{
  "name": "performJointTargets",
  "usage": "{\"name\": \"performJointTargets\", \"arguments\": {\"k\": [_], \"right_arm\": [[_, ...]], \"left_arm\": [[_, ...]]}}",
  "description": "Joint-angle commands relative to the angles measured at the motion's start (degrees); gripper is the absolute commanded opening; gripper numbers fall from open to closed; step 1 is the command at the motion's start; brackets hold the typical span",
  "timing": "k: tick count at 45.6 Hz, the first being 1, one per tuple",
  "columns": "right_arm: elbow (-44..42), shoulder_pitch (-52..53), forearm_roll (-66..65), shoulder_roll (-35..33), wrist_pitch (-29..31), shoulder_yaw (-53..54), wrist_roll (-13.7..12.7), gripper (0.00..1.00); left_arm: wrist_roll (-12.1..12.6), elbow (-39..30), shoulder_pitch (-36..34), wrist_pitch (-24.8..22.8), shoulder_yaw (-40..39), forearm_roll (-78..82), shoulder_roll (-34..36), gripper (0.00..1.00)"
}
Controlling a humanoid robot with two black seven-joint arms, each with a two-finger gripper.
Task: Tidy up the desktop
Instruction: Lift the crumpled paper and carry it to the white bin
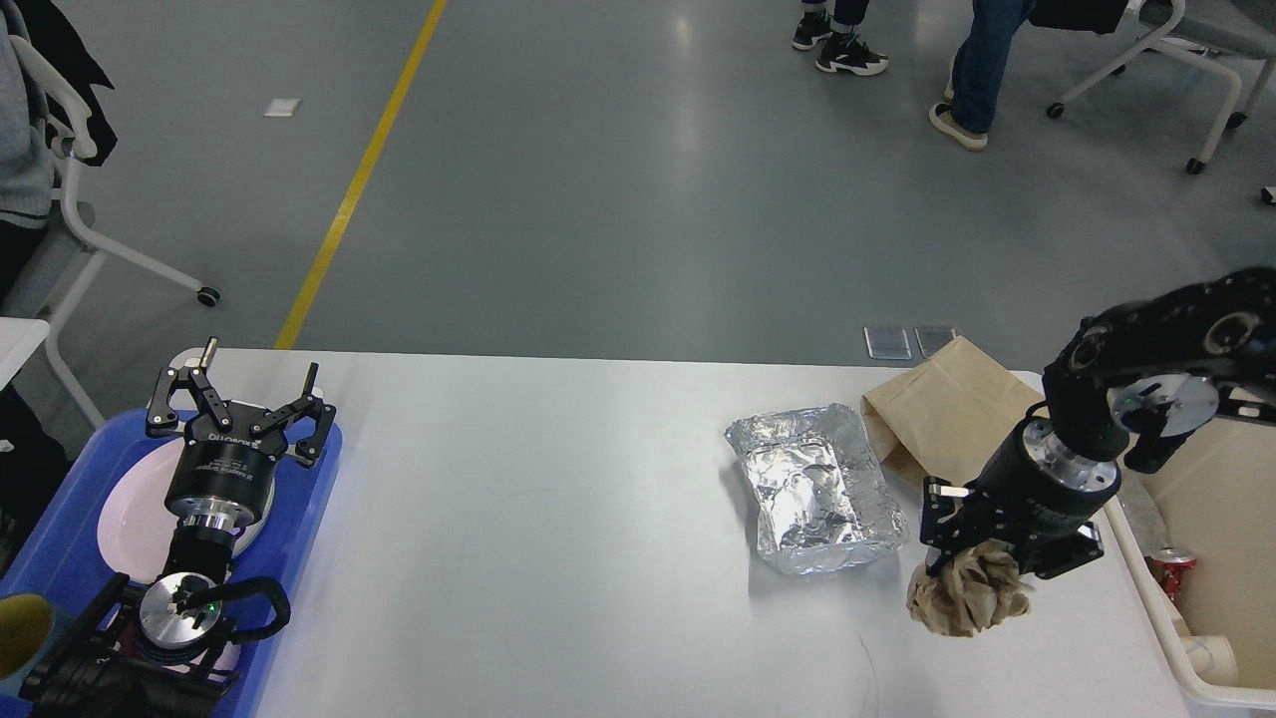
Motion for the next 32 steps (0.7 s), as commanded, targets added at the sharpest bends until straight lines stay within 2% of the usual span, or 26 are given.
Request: {"name": "performJointTargets", "arguments": {"k": [1,8,15,24,32], "right_arm": [[6.14,12.13,0.12,-1.34,-0.17,-4.02,-0.08,0.00],[13.79,22.69,3.09,-2.40,-1.40,-7.18,-0.08,0.00],[15.56,29.02,9.16,0.14,-5.17,-13.33,0.10,0.00],[15.64,28.94,9.26,3.13,-18.44,-17.65,0.36,0.00],[16.00,28.50,8.55,4.10,-19.68,-18.18,0.80,0.00]], "left_arm": [[0.00,0.00,0.02,0.00,0.00,0.00,0.01,0.96],[-0.01,0.00,0.02,0.00,0.00,0.00,0.01,0.96],[-0.01,0.00,0.02,0.00,0.00,0.00,0.01,0.96],[-0.01,0.00,0.02,0.00,0.00,0.00,0.01,0.96],[-0.01,0.00,0.02,0.00,0.00,0.00,0.01,0.96]]}}
